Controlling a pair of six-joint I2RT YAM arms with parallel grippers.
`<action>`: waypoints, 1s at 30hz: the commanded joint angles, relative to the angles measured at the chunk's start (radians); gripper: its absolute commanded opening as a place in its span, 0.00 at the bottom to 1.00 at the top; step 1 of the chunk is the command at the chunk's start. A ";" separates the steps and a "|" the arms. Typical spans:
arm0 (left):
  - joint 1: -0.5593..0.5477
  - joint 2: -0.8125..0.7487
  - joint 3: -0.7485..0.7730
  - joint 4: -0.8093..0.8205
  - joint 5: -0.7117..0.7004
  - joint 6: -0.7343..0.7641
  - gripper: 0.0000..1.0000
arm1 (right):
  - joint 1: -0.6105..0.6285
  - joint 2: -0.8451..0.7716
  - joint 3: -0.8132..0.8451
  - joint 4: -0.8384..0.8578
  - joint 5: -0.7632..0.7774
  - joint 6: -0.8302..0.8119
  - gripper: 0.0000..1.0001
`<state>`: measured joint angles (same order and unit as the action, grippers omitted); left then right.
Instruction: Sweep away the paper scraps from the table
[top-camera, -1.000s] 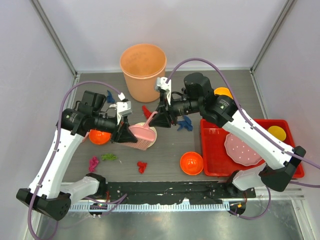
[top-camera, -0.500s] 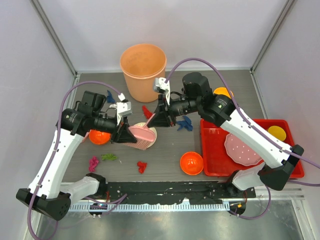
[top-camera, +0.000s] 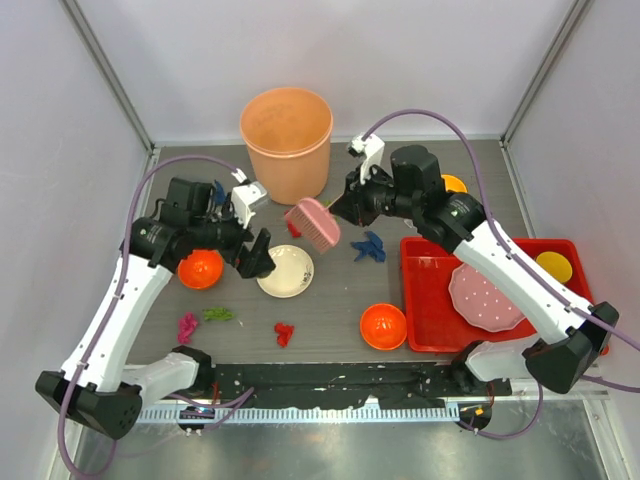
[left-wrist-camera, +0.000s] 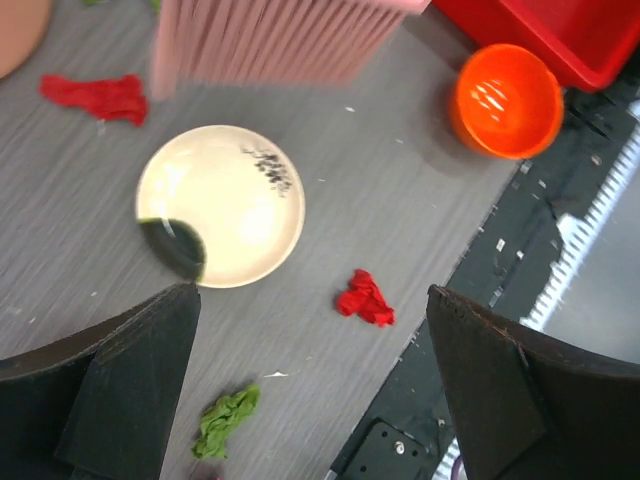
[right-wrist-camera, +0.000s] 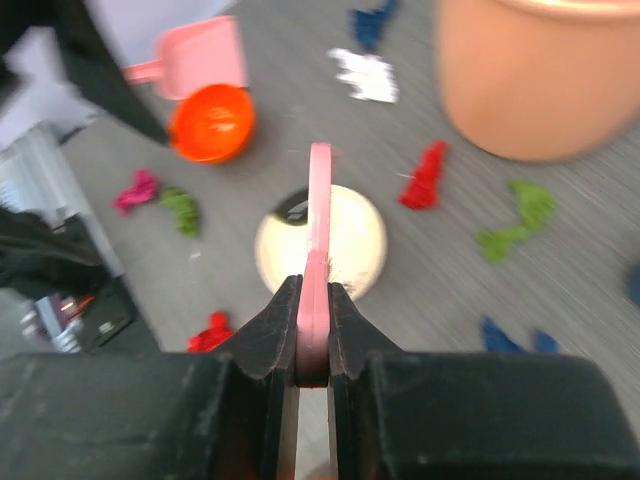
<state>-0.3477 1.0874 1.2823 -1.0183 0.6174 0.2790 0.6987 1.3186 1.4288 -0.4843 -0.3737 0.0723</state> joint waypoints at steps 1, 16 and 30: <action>-0.002 0.041 0.026 0.135 -0.267 -0.153 1.00 | -0.050 -0.050 -0.037 0.059 0.287 0.064 0.01; 0.128 0.506 -0.169 0.524 -0.315 -0.382 0.72 | -0.131 -0.087 -0.137 0.020 0.344 -0.046 0.01; 0.130 0.727 -0.196 0.567 -0.237 -0.391 0.57 | -0.134 -0.108 -0.126 -0.002 0.329 -0.106 0.01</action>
<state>-0.2165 1.7813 1.0973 -0.4812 0.3679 -0.1024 0.5671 1.2518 1.2839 -0.5091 -0.0250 -0.0059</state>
